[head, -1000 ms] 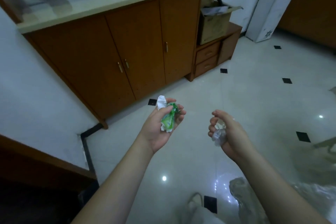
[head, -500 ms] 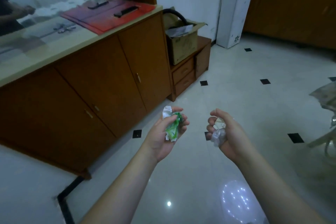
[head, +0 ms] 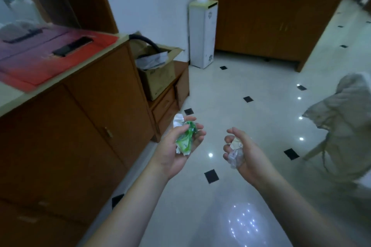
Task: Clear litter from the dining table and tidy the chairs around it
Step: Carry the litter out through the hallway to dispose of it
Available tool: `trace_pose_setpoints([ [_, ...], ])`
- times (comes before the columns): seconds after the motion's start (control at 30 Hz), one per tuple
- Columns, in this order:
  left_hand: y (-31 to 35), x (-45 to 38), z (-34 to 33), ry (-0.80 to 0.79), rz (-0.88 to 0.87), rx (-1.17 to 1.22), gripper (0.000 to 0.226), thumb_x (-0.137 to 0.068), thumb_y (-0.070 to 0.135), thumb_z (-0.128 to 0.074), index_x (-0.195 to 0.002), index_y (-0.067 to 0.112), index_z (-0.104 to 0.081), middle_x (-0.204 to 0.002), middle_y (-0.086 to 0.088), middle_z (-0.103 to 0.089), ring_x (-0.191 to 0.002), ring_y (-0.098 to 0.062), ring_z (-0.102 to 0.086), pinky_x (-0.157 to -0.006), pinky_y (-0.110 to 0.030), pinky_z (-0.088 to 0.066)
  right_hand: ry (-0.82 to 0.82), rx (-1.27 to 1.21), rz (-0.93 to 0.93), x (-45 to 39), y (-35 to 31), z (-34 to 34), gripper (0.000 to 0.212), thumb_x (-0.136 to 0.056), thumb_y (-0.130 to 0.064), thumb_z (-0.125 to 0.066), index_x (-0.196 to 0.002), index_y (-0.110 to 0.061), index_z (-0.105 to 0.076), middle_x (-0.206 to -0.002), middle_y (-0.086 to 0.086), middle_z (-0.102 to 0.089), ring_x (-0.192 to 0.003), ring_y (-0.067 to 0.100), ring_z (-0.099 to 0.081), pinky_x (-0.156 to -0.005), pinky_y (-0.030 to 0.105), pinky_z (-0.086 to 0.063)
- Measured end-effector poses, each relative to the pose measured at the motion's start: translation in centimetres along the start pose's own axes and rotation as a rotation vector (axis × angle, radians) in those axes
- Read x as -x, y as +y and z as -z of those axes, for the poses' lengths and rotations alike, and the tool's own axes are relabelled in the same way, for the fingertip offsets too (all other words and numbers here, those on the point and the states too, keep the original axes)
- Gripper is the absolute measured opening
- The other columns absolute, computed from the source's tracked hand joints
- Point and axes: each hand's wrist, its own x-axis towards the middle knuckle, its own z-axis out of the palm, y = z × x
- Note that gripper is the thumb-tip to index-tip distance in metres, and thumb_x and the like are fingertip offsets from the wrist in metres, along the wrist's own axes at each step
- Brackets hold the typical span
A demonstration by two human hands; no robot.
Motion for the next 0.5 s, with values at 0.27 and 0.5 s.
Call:
trace_pose_setpoints([
  [0.27, -1.2, -15.2, -6.0, -0.174, 0.159, -0.026, 0.018, -0.083, 0.011, -0.050, -0.098, 0.009, -0.060, -0.087, -0.015, -0.065, -0.081, -0.026, -0.066, -0.077, -0.030, -0.057, 0.211, -0.101, 0.112, -8.1, -7.6, 3.9, 0.005, -0.092, -0.018, -0.054, -0.088, -0.015, -0.054, -0.065, 0.000, -0.045, -0.044, 0.012, -0.040, -0.043, 0.021, -0.028],
  [0.5, -5.1, -28.2, -14.4, -0.247, 0.263, -0.051, 0.022, -0.081, 0.012, -0.050, -0.101, 0.009, -0.058, -0.089, -0.014, -0.063, -0.082, -0.026, -0.065, -0.076, -0.030, -0.057, 0.255, -0.119, 0.234, -16.2, -17.6, 10.7, 0.007, -0.092, -0.019, -0.054, -0.087, -0.015, -0.054, -0.065, 0.000, -0.047, -0.045, 0.012, -0.042, -0.047, 0.024, -0.031],
])
